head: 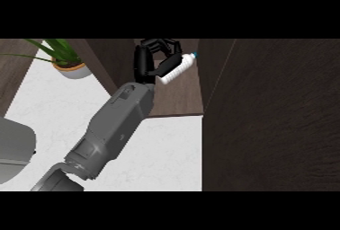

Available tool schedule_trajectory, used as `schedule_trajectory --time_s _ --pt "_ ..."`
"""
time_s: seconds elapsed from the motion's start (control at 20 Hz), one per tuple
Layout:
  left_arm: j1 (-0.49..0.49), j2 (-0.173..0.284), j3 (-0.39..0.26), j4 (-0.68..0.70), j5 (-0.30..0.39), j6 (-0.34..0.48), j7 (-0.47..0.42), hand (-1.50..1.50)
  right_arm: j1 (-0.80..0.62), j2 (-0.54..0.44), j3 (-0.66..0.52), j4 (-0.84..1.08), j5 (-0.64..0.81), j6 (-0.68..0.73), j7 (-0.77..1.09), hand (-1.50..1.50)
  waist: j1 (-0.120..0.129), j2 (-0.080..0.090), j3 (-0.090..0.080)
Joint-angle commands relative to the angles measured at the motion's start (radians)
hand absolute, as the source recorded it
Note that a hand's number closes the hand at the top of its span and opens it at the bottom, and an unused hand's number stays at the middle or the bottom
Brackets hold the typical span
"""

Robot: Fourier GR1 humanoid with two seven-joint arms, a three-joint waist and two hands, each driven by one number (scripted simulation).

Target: Pick up the bottled water, place it into the cabinet and close the cabinet

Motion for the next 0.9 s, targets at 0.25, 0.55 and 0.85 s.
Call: schedule_trajectory --time_s 0.25,0.55,0.85 --pt "0.214 -0.002 -0.193 -0.255 0.144 -0.195 0.055 1.50 0.058 0.006 0.057 -0.137 0.008 -0.015 0.052 -1.50 0.019 -0.017 -0.001" --pt "0.429 -0.002 -0.355 -0.529 0.210 -0.209 0.088 -1.50 0.078 0.004 0.063 -0.154 0.046 -0.037 0.054 -1.50 0.048 -0.023 0.000" --pt "0.707 0.046 -0.486 -0.775 0.136 -0.142 0.057 -1.50 0.125 0.003 0.087 -0.207 0.055 -0.071 0.072 -1.50 0.073 -0.025 0.000"
